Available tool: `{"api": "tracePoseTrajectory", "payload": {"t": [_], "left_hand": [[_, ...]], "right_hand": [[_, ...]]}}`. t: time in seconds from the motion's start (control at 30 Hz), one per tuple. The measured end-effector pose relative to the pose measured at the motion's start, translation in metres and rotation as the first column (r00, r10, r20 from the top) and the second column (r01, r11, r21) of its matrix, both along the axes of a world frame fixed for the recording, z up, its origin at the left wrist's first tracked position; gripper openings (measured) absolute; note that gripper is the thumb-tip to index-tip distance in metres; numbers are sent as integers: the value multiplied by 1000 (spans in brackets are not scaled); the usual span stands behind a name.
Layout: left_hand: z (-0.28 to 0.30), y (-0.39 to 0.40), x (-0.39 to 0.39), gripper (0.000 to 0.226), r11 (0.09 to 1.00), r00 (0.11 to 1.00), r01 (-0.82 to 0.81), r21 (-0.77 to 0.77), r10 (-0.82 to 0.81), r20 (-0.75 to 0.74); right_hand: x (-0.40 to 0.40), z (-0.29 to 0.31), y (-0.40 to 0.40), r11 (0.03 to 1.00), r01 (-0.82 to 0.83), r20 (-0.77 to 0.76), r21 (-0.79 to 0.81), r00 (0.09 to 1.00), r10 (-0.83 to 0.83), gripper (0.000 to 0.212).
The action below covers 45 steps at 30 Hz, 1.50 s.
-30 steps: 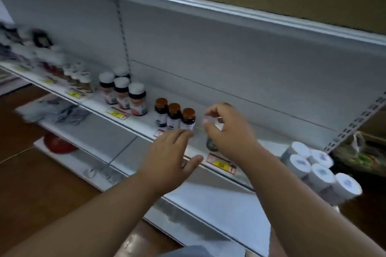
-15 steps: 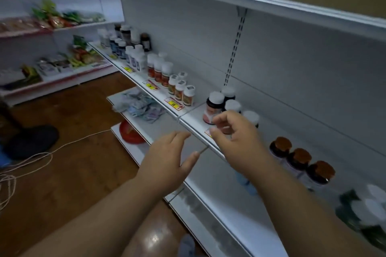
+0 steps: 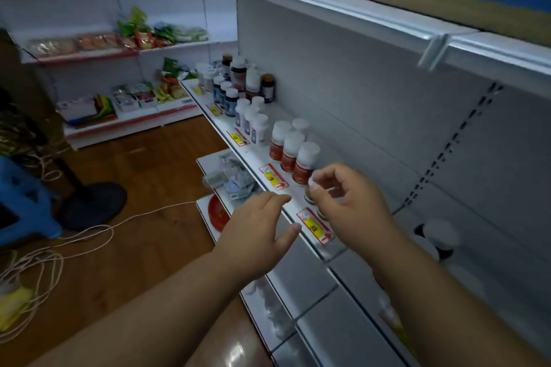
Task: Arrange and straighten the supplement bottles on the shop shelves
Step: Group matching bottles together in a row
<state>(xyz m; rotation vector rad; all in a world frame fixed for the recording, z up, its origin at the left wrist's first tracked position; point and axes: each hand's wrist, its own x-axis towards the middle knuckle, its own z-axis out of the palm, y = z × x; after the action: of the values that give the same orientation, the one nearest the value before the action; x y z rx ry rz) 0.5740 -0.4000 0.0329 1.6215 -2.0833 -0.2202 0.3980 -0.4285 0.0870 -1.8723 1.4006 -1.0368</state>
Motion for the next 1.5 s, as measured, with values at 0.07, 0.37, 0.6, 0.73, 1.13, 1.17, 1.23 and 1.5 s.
{"api": "tracePoseTrajectory", "payload": {"t": [0.07, 0.37, 0.6, 0.73, 1.13, 1.17, 1.23, 1.5], "left_hand": [[-3, -29, 21, 58, 1000, 1000, 10, 6, -10, -22], [0, -189, 163, 52, 996, 992, 93, -14, -93, -81], [20, -283, 257, 55, 994, 984, 101, -29, -104, -148], [9, -329, 275, 54, 993, 974, 122, 0, -120, -190], [11, -473, 305, 46, 975, 965, 219, -23, -220, -145], [10, -481, 305, 46, 973, 962, 230, -10, -229, -149], [6, -497, 307, 48, 960, 950, 278, 13, -273, -154], [20, -556, 317, 45, 834, 787, 549, -56, -539, -301]], "right_hand": [[22, -3, -26, 1000, 15, -10, -13, 1000, -15, 4], [170, -7, -159, 990, 135, -18, -46, 991, -136, 3], [259, 7, -260, 984, 175, -36, 16, 984, -174, 2], [271, 7, -319, 973, 232, -82, 12, 970, -230, 5], [270, -33, -526, 887, 458, -547, 57, 758, -356, 42], [272, -35, -531, 882, 469, -554, 50, 748, -366, 40], [273, -37, -536, 874, 483, -541, 46, 748, -385, 32], [293, 13, -482, 660, 746, 67, -89, 666, -743, 21]]}}
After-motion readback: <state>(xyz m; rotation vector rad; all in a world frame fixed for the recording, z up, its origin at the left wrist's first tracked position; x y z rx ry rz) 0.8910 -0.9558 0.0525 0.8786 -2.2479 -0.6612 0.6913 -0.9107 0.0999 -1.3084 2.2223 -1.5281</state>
